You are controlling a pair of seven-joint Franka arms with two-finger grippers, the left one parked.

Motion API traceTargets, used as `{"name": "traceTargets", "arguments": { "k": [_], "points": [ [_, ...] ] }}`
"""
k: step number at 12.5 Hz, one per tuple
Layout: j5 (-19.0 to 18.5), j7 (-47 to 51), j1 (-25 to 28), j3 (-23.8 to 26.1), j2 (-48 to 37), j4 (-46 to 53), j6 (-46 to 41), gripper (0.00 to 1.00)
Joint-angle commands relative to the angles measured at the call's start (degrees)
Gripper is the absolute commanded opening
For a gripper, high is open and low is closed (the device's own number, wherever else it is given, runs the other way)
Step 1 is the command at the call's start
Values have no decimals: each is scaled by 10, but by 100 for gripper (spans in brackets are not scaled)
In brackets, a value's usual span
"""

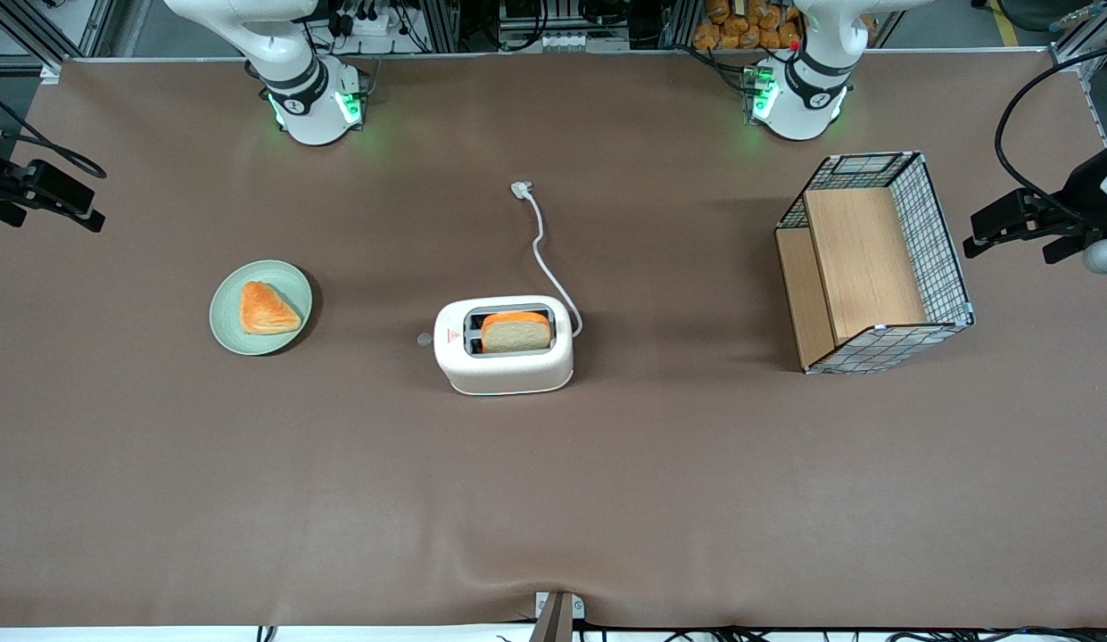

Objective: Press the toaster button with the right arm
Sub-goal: 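Move the right gripper out over the green plate toward the toaster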

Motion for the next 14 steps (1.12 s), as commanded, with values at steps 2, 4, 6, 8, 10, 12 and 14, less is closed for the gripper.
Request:
{"name": "traceTargets", "arguments": {
  "k": [2,4,6,8,10,12,14],
  "points": [
    [1,-1,-3,0,0,4,-5,100],
    [0,0,-2,1,2,4,-5,100],
    [0,-1,-2,1,6,5,-4,100],
    [-2,-1,-2,1,6,5,-4,100],
    [-4,-1,-2,1,10,6,-4,100],
    [-4,-1,-3,1,11,6,-4,100],
    [-2,-1,-2,1,13,5,-4,100]
  ]
}}
